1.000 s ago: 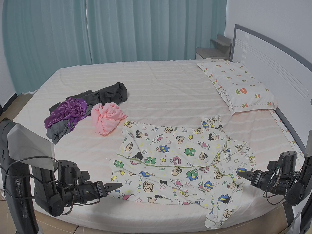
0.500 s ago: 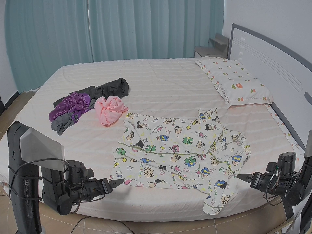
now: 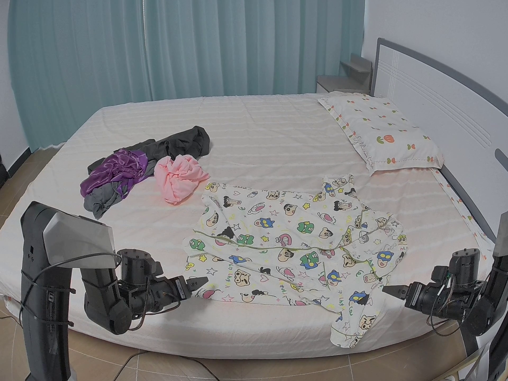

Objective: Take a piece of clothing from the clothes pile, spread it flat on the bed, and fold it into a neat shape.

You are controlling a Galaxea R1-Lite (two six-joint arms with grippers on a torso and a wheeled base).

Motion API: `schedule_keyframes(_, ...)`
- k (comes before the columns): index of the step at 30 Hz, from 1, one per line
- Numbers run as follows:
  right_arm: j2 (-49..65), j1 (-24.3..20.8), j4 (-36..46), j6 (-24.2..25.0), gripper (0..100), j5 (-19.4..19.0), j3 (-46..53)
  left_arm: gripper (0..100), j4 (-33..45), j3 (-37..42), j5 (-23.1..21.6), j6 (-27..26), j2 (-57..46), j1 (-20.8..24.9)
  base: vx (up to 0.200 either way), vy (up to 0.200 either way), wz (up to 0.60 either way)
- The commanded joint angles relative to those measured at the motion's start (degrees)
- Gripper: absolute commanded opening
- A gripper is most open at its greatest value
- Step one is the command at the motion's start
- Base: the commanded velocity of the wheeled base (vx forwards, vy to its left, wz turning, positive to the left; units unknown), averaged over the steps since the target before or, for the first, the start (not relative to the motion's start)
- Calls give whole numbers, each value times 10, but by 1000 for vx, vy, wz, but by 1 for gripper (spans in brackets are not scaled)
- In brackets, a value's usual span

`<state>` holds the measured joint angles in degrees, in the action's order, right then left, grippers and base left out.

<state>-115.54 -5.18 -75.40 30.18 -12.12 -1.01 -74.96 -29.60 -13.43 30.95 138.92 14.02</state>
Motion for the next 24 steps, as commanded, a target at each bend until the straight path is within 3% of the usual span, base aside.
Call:
schedule_keyframes(1,-28,-7,-2,-4,100,12,10,100,28,-31,0,-5,3,0,0,0,0)
schedule_keyframes(2,-36,-10,-4,-7,100,18,10,100,38,-34,0,-5,2,0,0,0,0)
schedule_keyframes(3,-42,-11,-5,-9,100,23,10,0,45,-36,0,-5,1,0,0,0,0)
schedule_keyframes(9,-66,-17,-1,-20,100,23,10,0,54,-34,3,-5,-2,0,0,0,0)
schedule_keyframes(16,-164,-18,-32,-94,100,24,10,0,60,-13,7,-5,-29,0,0,0,0)
schedule_keyframes(19,-222,-18,-83,-144,100,24,10,0,60,16,7,-5,-56,0,0,0,0)
schedule_keyframes(22,-273,-19,-146,-158,100,24,10,0,60,38,8,-5,-74,3,0,0,0)
schedule_keyframes(24,-281,-25,-146,-161,100,25,10,0,60,55,7,-5,-83,3,0,0,0)
